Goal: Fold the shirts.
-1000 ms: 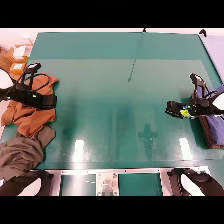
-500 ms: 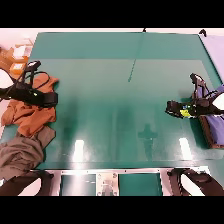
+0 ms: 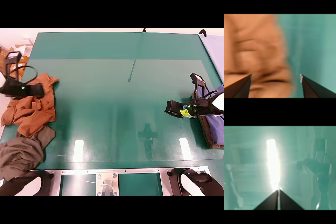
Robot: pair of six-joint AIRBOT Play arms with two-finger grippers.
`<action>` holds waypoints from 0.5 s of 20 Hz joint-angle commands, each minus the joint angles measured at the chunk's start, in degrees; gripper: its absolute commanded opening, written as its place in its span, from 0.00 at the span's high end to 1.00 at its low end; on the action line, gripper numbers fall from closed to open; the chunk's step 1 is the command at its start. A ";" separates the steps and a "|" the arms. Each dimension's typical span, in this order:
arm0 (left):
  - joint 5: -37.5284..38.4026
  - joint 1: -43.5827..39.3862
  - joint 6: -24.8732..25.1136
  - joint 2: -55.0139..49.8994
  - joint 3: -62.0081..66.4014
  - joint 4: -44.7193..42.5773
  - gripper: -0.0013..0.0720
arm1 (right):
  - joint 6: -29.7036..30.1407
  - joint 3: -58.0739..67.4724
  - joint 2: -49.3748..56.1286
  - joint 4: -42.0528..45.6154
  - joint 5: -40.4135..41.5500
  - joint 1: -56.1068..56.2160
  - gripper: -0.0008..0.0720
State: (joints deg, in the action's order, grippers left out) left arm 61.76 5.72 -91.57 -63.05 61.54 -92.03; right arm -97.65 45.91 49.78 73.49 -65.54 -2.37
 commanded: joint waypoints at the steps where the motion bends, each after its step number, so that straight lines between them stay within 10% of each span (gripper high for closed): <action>1: -0.81 7.98 3.85 -5.31 -0.42 -6.69 0.00 | 0.00 -0.04 -0.02 0.02 1.73 0.00 0.70; 5: -3.39 10.21 12.39 -15.96 -1.99 -6.60 0.00 | -0.02 -0.04 -0.02 0.00 3.06 0.00 0.27; 10: -5.70 10.21 12.57 -25.53 -2.14 -6.62 0.02 | -0.02 -0.04 -0.02 -0.02 3.06 0.00 0.27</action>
State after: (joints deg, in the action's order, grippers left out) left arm 57.14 15.42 -80.53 -83.61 59.64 -98.21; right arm -97.65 45.89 49.78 73.49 -62.74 -2.35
